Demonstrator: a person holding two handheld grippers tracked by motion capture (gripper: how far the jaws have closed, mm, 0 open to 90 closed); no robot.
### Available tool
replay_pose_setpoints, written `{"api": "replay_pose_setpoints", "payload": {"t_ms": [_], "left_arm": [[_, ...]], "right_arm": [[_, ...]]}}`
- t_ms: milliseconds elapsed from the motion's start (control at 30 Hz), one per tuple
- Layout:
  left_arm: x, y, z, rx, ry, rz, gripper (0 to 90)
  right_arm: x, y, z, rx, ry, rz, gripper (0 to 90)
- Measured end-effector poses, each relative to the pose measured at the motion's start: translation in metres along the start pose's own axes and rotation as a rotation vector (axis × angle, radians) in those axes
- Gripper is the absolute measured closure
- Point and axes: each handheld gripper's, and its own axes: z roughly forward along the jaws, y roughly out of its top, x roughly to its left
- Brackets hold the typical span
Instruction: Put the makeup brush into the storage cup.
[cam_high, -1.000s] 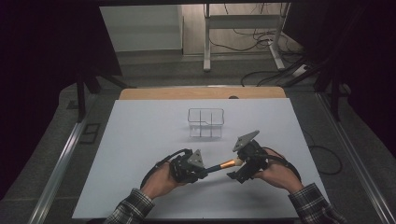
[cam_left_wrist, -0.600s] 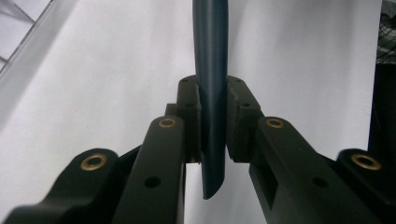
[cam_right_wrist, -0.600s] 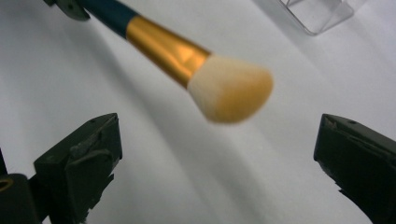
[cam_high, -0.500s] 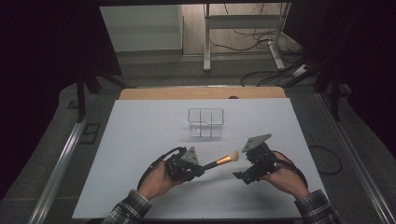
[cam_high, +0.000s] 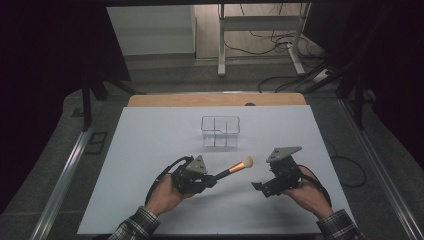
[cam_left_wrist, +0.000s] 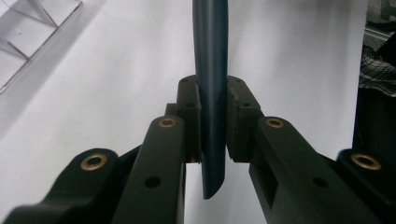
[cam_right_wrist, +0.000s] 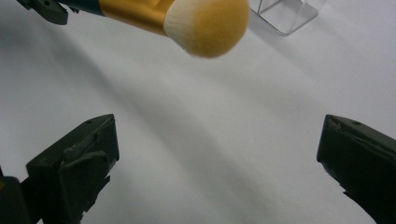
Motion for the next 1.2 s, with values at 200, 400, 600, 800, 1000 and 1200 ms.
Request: {"api": "replay_pose_setpoints", "payload": {"t_ms": [200, 400, 600, 800, 1000, 1200], "left_arm": [[-0.004, -0.002, -0.004, -0.031, 0.008, -0.021, 78.7], [-0.01, -0.006, -0.008, -0.067, 0.018, -0.036, 78.7], [-0.015, -0.008, -0.009, -0.09, 0.025, -0.049, 78.7], [-0.019, -0.011, -0.009, -0.117, 0.036, -0.062, 78.7], [-0.022, -0.012, -0.008, -0.13, 0.046, -0.063, 78.7], [-0.026, -0.014, -0.008, -0.152, 0.054, -0.073, 78.7]], "right_arm": [[0.002, -0.003, -0.002, -0.028, 0.029, 0.046, 0.0], [0.005, -0.003, -0.002, -0.066, 0.073, 0.081, 0.0], [0.009, -0.002, -0.002, -0.098, 0.098, 0.098, 0.0], [0.01, 0.0, -0.003, -0.134, 0.128, 0.136, 0.0], [0.01, 0.001, -0.003, -0.147, 0.149, 0.156, 0.0], [0.013, 0.004, 0.0, -0.154, 0.193, 0.182, 0.0]]}}
